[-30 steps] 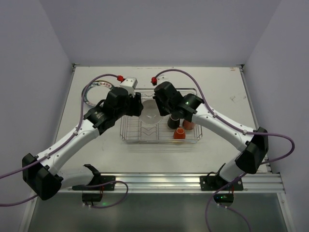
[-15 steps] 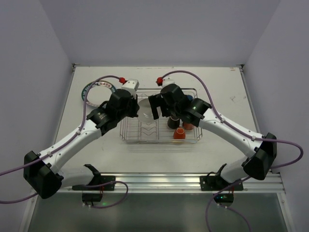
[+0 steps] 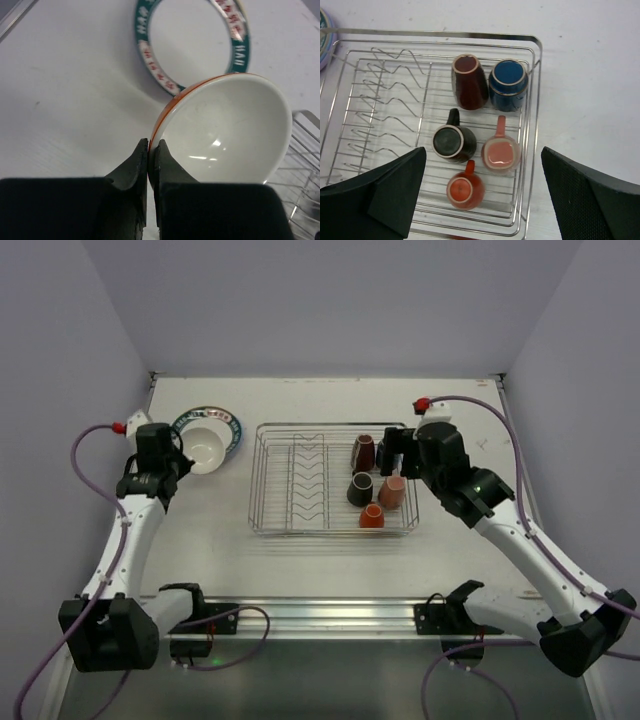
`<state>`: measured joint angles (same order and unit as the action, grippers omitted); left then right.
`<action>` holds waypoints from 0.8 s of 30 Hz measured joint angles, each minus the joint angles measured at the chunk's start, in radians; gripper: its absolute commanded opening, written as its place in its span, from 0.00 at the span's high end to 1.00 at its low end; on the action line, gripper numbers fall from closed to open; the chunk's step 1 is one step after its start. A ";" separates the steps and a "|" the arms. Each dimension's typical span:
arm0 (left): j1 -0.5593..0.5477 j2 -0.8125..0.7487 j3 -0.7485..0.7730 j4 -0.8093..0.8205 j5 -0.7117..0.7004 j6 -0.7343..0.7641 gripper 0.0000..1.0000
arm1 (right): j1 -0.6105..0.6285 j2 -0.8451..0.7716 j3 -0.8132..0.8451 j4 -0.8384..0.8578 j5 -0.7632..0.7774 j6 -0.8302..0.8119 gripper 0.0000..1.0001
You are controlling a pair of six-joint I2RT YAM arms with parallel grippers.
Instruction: Unload the mixed dishes from the dish rack
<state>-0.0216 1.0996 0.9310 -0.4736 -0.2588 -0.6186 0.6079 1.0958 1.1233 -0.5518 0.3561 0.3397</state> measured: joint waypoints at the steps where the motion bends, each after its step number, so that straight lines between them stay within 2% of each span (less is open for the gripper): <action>1: 0.061 -0.010 -0.029 -0.008 0.006 -0.021 1.00 | -0.019 -0.023 -0.019 0.002 -0.005 -0.001 0.01; 4: 0.224 0.026 -0.105 -0.015 0.039 -0.066 1.00 | -0.061 -0.066 -0.072 0.015 -0.011 -0.013 0.01; 7: 0.336 0.114 -0.179 0.000 0.088 -0.086 1.00 | -0.083 -0.089 -0.123 0.027 -0.020 -0.021 0.01; 11: 0.385 0.223 -0.227 0.008 0.166 -0.108 1.00 | -0.085 -0.088 -0.139 0.037 -0.054 -0.030 0.01; 14: 0.387 0.232 -0.225 0.056 0.203 -0.114 1.00 | -0.085 -0.088 -0.139 0.052 -0.058 -0.036 0.01; 20: 0.387 0.236 -0.225 0.067 0.221 -0.115 0.78 | -0.085 -0.084 -0.141 0.059 -0.061 -0.043 0.01; 23: 0.387 0.203 -0.225 0.064 0.216 -0.109 0.44 | -0.085 -0.080 -0.142 0.060 -0.063 -0.044 0.01; 24: 0.387 0.183 -0.225 0.060 0.211 -0.106 0.22 | -0.085 -0.079 -0.142 0.060 -0.063 -0.045 0.01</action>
<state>0.3653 1.2823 0.7055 -0.4137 -0.0483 -0.7250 0.5224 1.0164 0.9810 -0.4923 0.2928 0.2951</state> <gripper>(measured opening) 0.480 0.990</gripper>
